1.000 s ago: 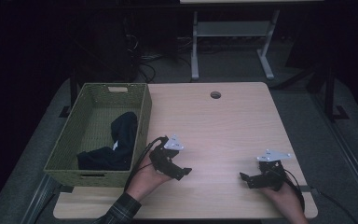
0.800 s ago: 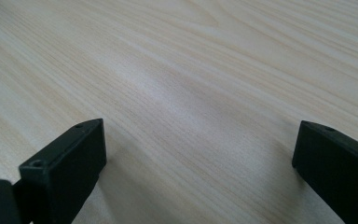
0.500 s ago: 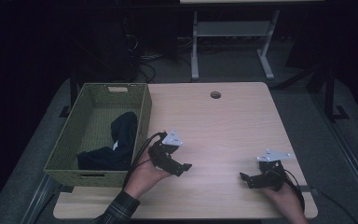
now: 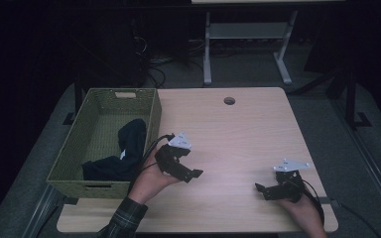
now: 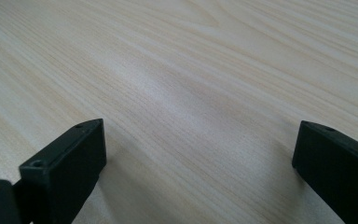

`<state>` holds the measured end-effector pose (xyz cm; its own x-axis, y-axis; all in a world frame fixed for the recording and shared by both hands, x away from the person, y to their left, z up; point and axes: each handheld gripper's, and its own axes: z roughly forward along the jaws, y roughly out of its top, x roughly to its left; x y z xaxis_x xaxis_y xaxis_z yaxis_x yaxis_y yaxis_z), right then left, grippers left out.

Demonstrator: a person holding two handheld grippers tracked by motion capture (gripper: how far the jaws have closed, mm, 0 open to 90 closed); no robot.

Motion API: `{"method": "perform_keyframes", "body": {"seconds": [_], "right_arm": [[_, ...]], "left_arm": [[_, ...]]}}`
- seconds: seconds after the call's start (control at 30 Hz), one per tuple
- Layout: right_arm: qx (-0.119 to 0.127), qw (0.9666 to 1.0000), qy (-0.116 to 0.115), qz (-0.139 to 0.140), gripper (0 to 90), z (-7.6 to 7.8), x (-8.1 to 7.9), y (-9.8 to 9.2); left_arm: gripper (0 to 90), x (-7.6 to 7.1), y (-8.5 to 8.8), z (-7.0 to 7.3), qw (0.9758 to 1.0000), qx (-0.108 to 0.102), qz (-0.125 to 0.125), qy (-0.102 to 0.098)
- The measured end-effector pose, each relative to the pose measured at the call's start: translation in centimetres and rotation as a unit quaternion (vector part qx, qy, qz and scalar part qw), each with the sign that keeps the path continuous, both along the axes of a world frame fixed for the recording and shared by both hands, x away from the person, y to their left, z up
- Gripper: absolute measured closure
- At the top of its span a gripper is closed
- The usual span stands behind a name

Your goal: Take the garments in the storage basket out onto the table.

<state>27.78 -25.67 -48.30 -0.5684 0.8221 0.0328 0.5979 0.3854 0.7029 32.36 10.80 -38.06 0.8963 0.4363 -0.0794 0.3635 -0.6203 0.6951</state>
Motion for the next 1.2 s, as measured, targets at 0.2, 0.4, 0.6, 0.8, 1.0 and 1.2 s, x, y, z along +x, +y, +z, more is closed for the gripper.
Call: {"method": "perform_keyframes", "body": {"seconds": [0.2, 0.4, 0.6, 0.8, 1.0, 1.2], "right_arm": [[0.000, 1.0000, 0.000, 0.000, 2.4, 0.0, 0.0, 0.0], [-0.001, 1.0000, -0.002, 0.001, 2.4, 0.0, 0.0, 0.0], [-0.001, 1.0000, -0.002, 0.002, 2.4, 0.0, 0.0, 0.0], [-0.001, 1.0000, -0.002, 0.002, 2.4, 0.0, 0.0, 0.0], [-0.001, 1.0000, -0.002, 0.002, 2.4, 0.0, 0.0, 0.0], [-0.001, 1.0000, -0.002, 0.002, 2.4, 0.0, 0.0, 0.0]], "left_arm": [[14.3, 0.3, -0.1, 0.7, 1.0000, -0.002, -0.007, 0.002], [14.3, 0.5, -0.2, 1.5, 0.9999, 0.007, -0.015, -0.003], [14.2, 0.6, -0.1, 1.6, 0.9998, 0.013, -0.011, 0.002], [14.2, 0.6, 0.5, 2.2, 0.9999, 0.015, 0.002, 0.003], [14.3, 0.7, 1.2, 2.7, 0.9998, 0.014, 0.012, 0.007], [14.3, 0.7, 1.8, 3.0, 0.9997, 0.014, 0.020, 0.011]]}}
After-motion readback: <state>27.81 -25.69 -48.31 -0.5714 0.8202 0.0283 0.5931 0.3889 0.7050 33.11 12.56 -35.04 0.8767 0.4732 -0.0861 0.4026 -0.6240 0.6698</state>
